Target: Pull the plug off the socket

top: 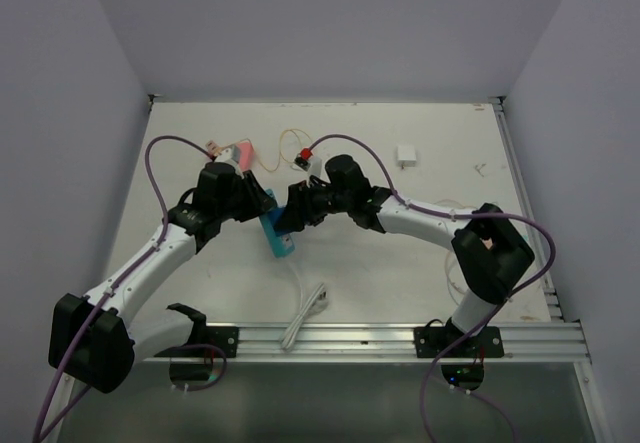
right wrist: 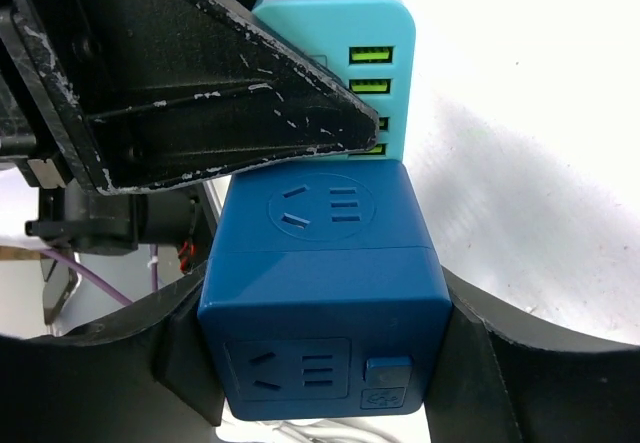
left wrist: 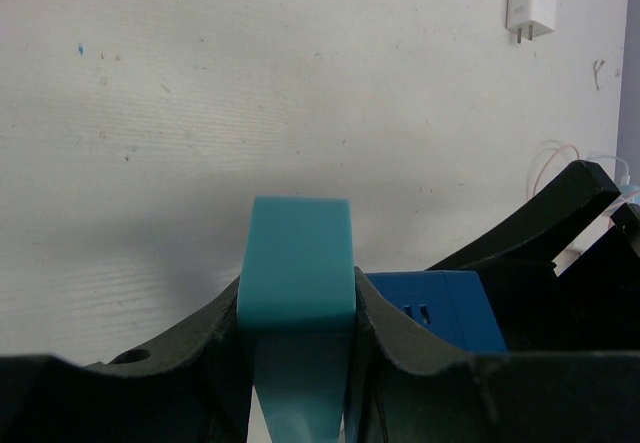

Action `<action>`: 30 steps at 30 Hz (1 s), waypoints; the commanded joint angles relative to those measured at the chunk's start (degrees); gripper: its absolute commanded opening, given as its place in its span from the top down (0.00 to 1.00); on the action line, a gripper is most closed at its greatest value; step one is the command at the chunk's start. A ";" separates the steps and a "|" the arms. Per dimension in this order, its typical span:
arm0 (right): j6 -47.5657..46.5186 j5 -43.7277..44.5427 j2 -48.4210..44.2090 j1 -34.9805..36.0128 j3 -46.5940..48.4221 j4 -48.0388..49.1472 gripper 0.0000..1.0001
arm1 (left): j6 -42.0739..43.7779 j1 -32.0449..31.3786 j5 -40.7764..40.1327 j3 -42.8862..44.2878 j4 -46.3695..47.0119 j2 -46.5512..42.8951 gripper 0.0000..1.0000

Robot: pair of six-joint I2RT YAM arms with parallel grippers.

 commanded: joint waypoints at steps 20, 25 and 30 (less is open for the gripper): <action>-0.27 5.19 -11.99 -2.53 -3.52 -10.60 1.00 | 7.74 -0.54 -18.26 -3.71 -6.52 3.80 1.00; -0.36 4.40 -14.19 -4.65 -5.02 -11.74 1.00 | 8.26 -0.54 -21.59 -3.54 -8.10 4.24 1.00; -1.06 2.65 -16.47 -7.46 -5.46 -14.29 1.00 | 8.96 -0.63 -25.19 -1.78 -11.52 4.15 1.00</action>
